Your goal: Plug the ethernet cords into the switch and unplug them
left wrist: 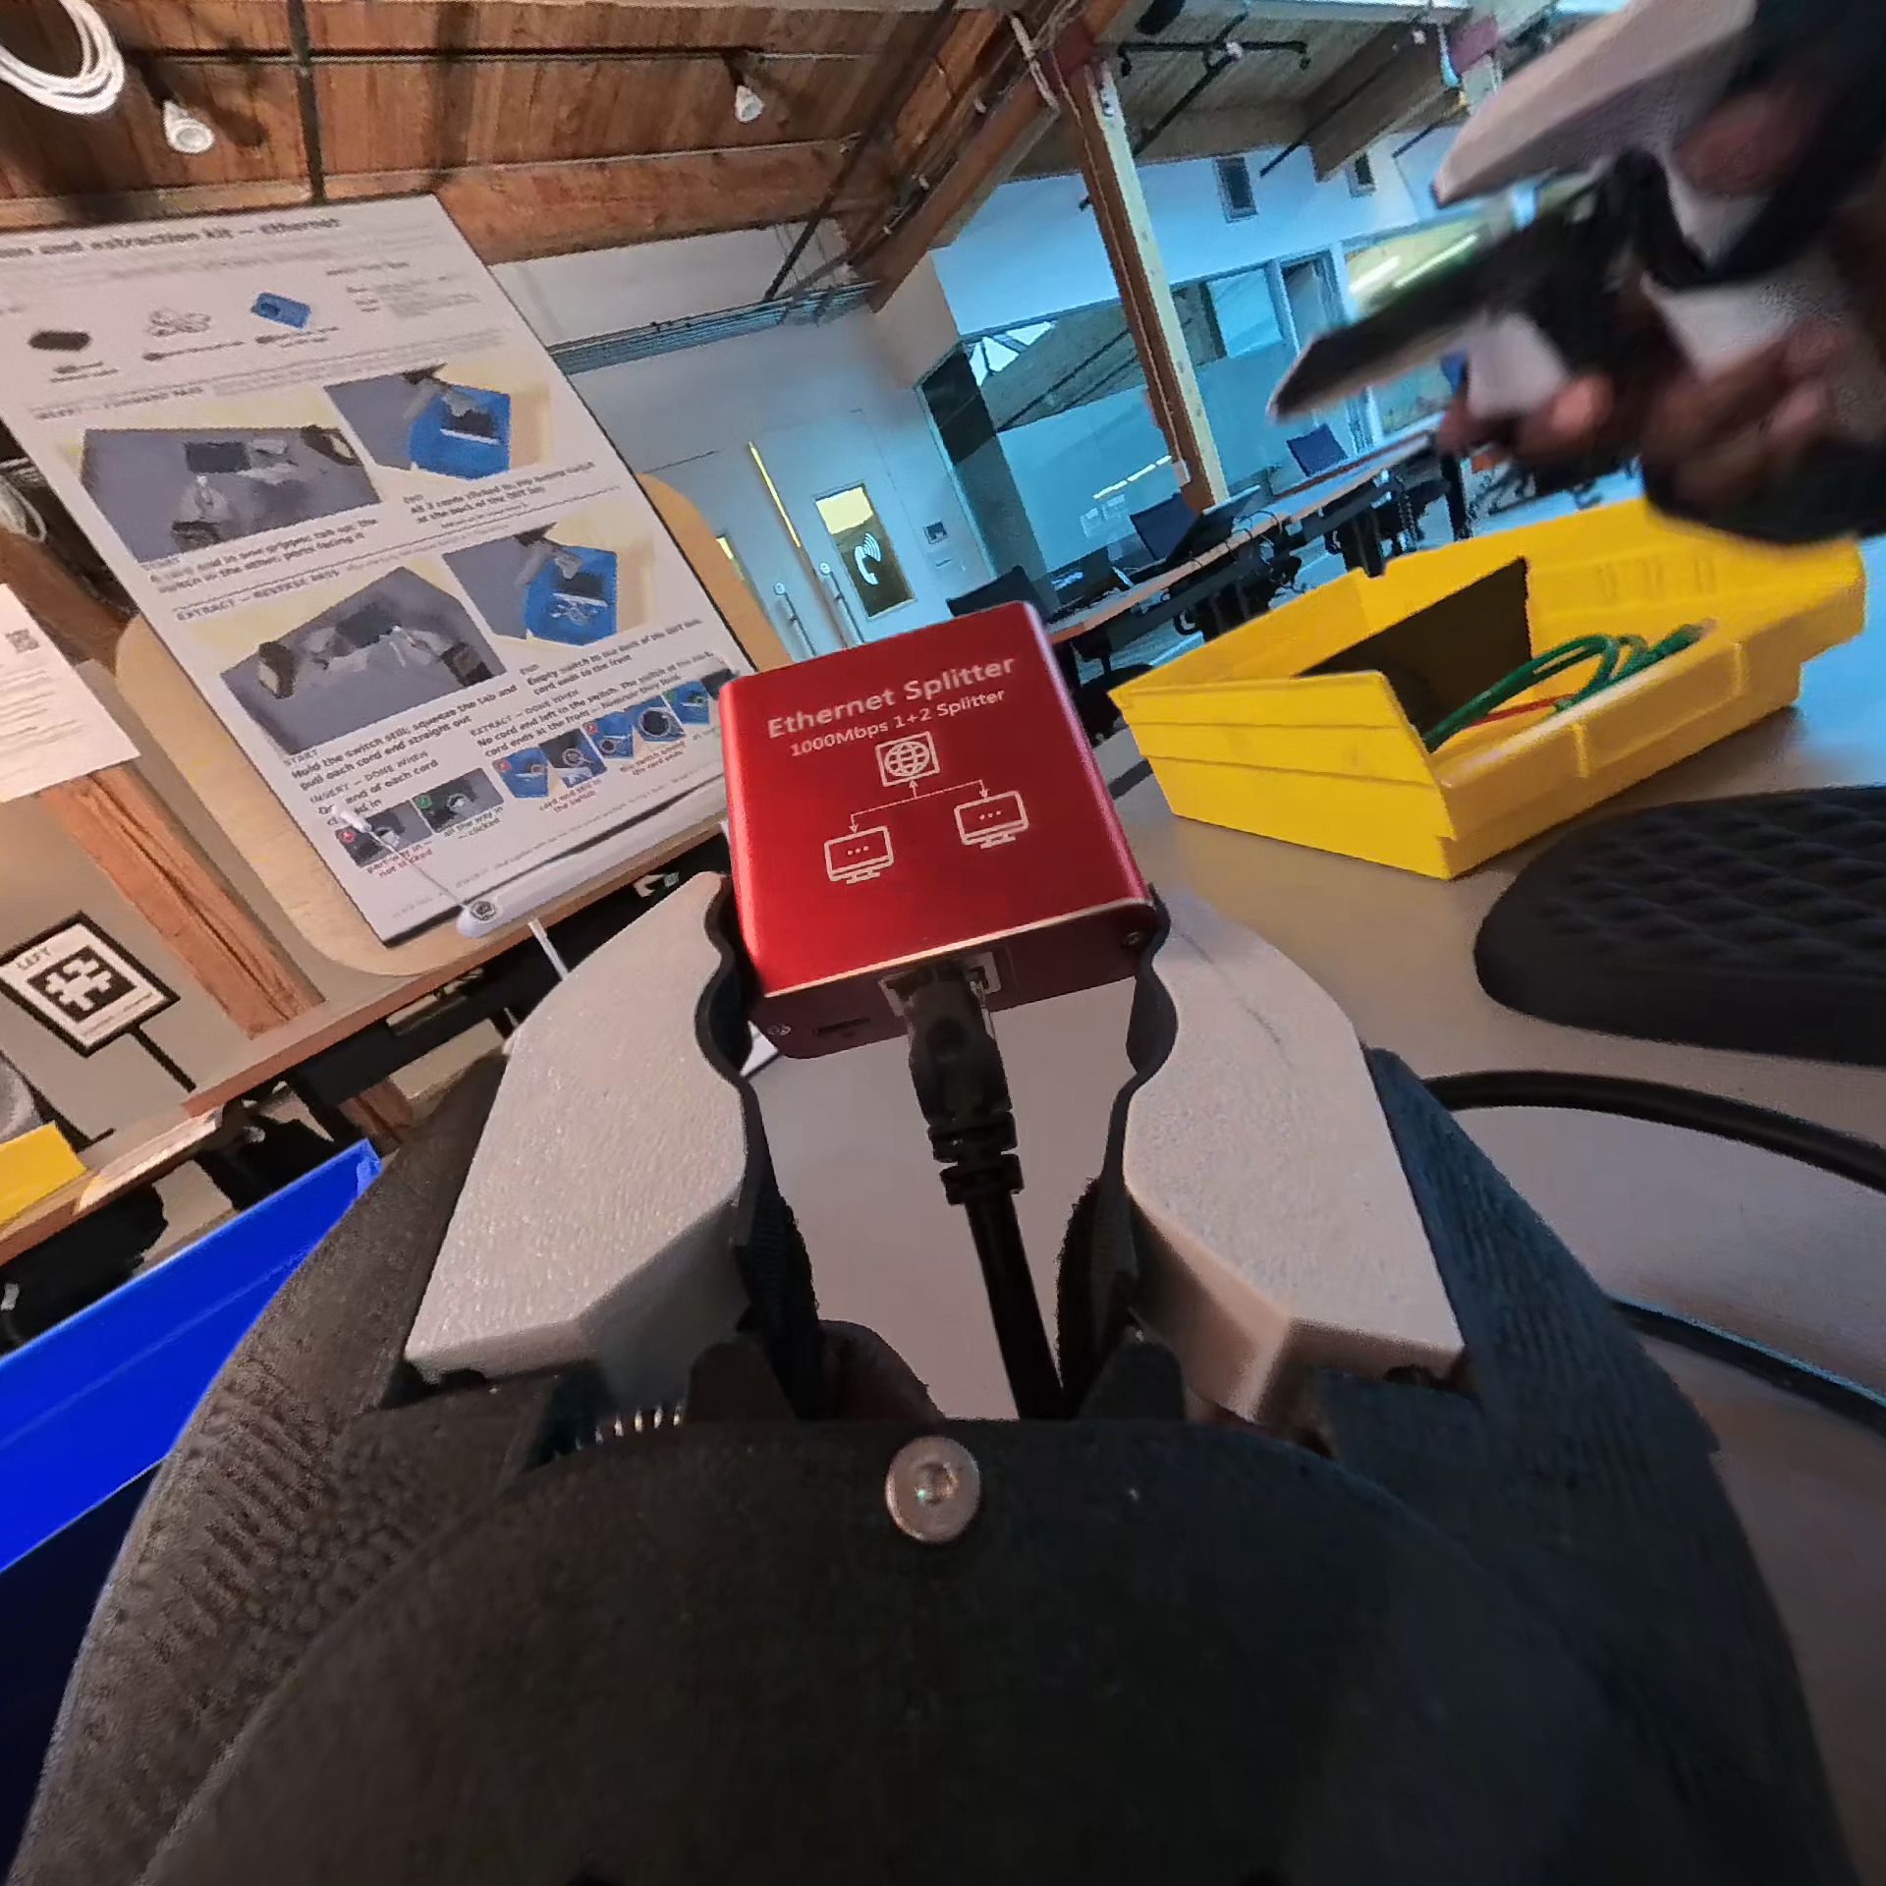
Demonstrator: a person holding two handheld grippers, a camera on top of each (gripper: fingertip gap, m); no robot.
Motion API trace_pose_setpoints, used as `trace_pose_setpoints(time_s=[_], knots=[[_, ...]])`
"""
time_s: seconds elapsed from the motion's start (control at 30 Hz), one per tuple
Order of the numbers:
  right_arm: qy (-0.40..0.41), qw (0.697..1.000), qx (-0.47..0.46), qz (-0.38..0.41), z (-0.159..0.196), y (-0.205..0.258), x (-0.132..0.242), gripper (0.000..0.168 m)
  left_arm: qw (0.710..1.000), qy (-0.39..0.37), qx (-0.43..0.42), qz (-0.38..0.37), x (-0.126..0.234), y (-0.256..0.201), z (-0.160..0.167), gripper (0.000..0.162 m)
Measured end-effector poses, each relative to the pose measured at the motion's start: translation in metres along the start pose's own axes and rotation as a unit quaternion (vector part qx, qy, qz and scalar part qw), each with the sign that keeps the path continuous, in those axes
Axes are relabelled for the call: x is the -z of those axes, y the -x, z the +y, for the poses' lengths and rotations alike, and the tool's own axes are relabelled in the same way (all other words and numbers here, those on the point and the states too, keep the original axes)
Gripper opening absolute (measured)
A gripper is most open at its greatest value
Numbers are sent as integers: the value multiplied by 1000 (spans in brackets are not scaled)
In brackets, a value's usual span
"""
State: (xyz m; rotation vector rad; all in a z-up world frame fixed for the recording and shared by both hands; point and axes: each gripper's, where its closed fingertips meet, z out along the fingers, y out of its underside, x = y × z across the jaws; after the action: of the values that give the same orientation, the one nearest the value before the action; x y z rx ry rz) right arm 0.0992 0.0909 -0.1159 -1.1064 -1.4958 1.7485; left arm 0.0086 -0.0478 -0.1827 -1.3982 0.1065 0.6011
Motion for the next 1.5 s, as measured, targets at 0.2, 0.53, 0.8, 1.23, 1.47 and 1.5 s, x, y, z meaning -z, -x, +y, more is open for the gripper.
trace_pose_setpoints(time_s=[0.2,0.53,0.8,1.23,1.47,1.5], knots=[[-62,983,-126,-116,53,69,-107,61,999,-11,-21,-28,-5,5,-16,72],[-11,969,-150,-195,65,89,-125,31,997,-6,-72,-4,-9,-15,-21,73],[124,964,22,-234,57,88,-96,29,960,-50,214,172,3,-2,-63,82],[243,931,116,-248,58,85,-93,29,888,-18,355,291,-4,-23,-72,26],[11,990,132,-53,12,55,-101,62,824,-166,540,51,-8,51,-63,25],[-10,987,162,-21,14,57,-101,69,808,-179,561,33,-8,55,-61,25]])
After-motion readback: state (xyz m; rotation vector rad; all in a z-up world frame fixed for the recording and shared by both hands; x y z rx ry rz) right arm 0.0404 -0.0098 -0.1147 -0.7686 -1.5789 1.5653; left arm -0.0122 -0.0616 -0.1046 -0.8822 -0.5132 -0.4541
